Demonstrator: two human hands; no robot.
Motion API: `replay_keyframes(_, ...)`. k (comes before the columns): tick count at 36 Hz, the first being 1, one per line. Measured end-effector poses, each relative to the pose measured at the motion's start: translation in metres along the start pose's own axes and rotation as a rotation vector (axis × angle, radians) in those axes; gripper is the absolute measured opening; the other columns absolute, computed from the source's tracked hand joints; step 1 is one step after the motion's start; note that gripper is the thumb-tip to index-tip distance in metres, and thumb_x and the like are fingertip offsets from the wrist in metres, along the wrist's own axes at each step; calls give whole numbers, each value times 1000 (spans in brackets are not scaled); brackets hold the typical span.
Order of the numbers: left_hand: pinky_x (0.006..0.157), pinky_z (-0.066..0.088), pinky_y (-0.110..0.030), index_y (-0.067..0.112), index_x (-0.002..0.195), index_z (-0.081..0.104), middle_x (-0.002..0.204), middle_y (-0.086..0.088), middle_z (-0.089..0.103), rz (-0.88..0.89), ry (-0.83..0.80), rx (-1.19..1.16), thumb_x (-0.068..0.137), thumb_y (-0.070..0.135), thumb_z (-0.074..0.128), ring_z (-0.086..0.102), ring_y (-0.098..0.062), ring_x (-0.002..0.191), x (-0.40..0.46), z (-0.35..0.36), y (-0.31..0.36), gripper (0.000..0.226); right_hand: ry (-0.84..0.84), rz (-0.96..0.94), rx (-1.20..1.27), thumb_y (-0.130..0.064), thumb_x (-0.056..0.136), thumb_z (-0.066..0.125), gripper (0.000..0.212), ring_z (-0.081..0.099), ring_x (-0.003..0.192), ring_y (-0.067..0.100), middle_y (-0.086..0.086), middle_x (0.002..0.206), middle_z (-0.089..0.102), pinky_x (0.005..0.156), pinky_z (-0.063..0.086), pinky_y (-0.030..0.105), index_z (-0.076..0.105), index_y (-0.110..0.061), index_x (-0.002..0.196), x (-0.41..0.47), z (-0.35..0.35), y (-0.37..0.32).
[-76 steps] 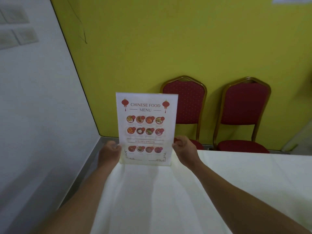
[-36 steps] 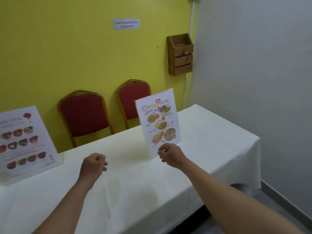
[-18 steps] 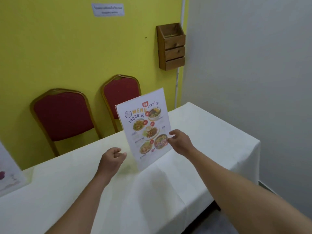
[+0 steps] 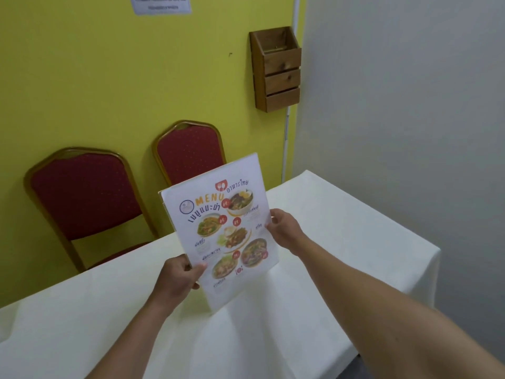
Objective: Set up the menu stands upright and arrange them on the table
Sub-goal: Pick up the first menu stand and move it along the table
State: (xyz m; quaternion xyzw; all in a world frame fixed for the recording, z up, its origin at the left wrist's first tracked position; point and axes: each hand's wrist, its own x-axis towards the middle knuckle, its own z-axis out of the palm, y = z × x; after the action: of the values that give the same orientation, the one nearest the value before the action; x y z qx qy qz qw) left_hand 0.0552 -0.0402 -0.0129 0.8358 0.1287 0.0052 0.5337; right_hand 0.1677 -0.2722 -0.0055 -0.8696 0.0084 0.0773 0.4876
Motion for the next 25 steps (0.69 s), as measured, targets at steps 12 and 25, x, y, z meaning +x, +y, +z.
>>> replay_keyframes(12, 62, 57, -47, 20, 82, 56, 80, -7, 73, 61, 253, 84, 75, 27, 70, 68, -28, 71, 32, 23, 34, 17, 74, -47, 27, -14, 92, 49, 18, 60, 100, 28, 10, 108, 66, 89, 50, 42, 60, -4, 103, 15, -37, 1)
replay_keyframes(25, 59, 40, -31, 15, 95, 52, 77, -3, 61, 131, 451, 95, 81, 8, 61, 58, -28, 69, 87, 149, 121, 18, 96, -62, 89, -14, 89, 52, 9, 63, 99, 28, 7, 106, 69, 89, 52, 44, 60, -16, 93, 99, -144, 45)
